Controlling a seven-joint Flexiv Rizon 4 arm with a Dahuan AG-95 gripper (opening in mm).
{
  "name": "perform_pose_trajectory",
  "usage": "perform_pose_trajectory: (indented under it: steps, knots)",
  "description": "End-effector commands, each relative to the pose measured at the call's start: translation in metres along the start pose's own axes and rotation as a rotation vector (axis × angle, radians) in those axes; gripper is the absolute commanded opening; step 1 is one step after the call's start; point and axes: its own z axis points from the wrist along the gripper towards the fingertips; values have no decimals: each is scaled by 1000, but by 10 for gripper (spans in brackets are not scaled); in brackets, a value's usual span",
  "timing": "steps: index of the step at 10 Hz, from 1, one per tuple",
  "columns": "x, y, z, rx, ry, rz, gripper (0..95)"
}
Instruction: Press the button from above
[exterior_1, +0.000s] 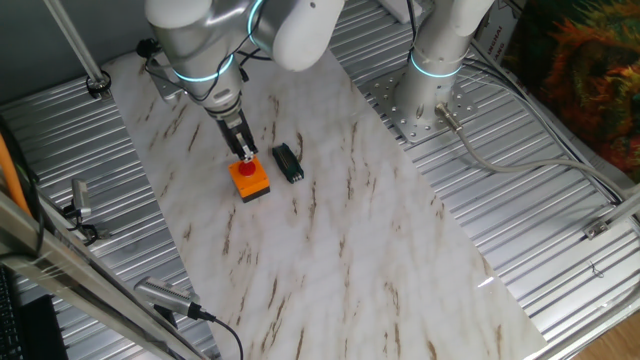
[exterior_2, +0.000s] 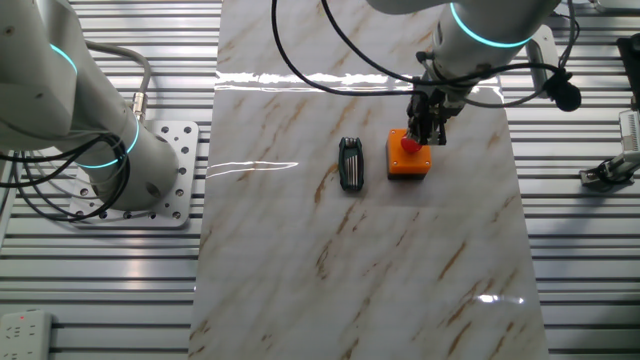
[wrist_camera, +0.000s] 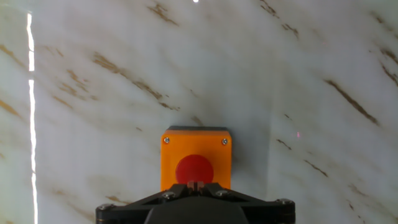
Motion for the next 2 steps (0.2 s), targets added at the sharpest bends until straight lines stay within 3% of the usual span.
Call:
perform_pose_trajectory:
  steps: [1, 2]
  knots:
    - [1, 0, -1, 3, 1, 0, 0]
    - [1, 0, -1, 3, 2, 0, 0]
